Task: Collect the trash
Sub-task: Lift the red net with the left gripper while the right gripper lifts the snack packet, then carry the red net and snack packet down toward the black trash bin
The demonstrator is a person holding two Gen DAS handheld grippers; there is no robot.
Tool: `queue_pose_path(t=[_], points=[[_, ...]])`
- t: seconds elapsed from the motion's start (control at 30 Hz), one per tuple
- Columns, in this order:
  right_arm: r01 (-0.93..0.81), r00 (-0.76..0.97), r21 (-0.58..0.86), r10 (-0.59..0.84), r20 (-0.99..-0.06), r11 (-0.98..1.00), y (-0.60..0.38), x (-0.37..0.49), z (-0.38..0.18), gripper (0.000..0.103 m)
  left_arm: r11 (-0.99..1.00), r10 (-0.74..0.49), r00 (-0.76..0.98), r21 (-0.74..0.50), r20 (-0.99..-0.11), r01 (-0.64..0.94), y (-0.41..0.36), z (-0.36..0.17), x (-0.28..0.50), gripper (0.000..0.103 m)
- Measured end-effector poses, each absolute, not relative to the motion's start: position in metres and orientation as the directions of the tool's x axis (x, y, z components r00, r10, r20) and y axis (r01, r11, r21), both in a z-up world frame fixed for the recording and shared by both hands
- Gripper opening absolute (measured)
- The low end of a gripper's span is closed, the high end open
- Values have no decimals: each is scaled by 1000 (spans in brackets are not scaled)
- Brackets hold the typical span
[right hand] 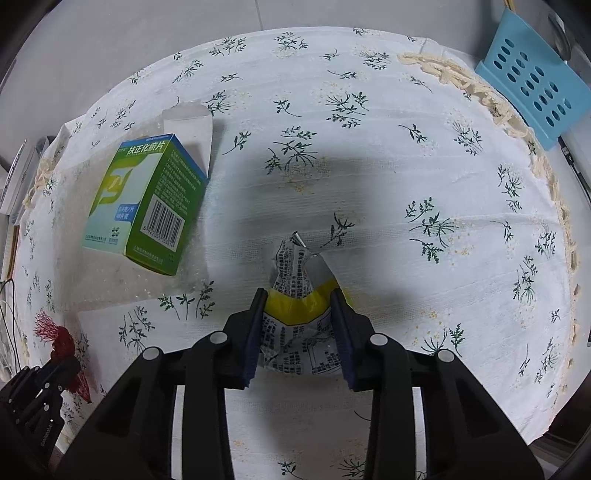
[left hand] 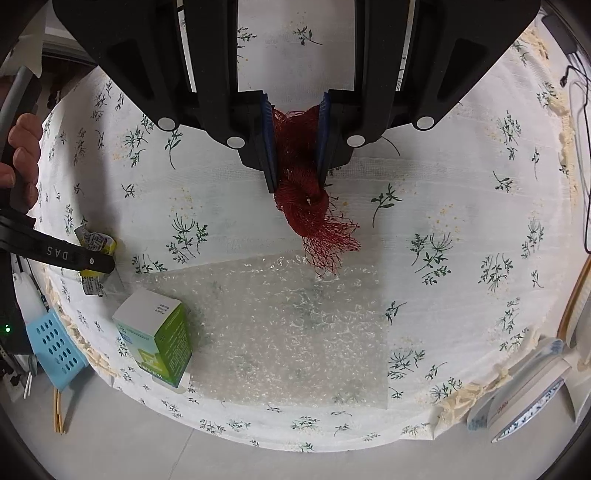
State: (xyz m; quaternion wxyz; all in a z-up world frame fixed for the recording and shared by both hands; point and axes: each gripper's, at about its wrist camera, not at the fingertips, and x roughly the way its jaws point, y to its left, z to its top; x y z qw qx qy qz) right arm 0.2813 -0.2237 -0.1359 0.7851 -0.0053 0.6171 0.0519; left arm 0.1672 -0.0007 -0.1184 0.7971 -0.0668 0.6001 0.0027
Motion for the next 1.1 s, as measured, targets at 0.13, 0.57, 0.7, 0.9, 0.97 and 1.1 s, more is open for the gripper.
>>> queue_pose_path(t=[0.13, 0.57, 0.7, 0.9, 0.97, 1.1], points=[[-102, 264, 35, 61, -963, 994, -219, 278, -132, 31, 991, -74, 283, -102, -956, -86, -3, -116, 168, 18], [-104, 332, 38, 71, -941, 994, -229, 265, -106, 29, 992, -67, 316, -97, -946, -80, -10, -98, 163, 18], [-114, 348, 48, 85, -934, 992, -231, 256, -96, 29, 992, -71, 324, -101, -943, -77, -14, -93, 160, 18], [-126, 379, 61, 105, -920, 990, -232, 240, -77, 29, 992, -84, 336, -112, -938, -66, -21, -84, 153, 18], [-129, 388, 69, 114, -914, 989, -233, 235, -70, 29, 991, -86, 340, -114, -936, -63, -23, -81, 150, 18], [-136, 408, 83, 132, -903, 987, -235, 221, -57, 29, 991, -99, 356, -126, -929, -53, -28, -74, 143, 18]])
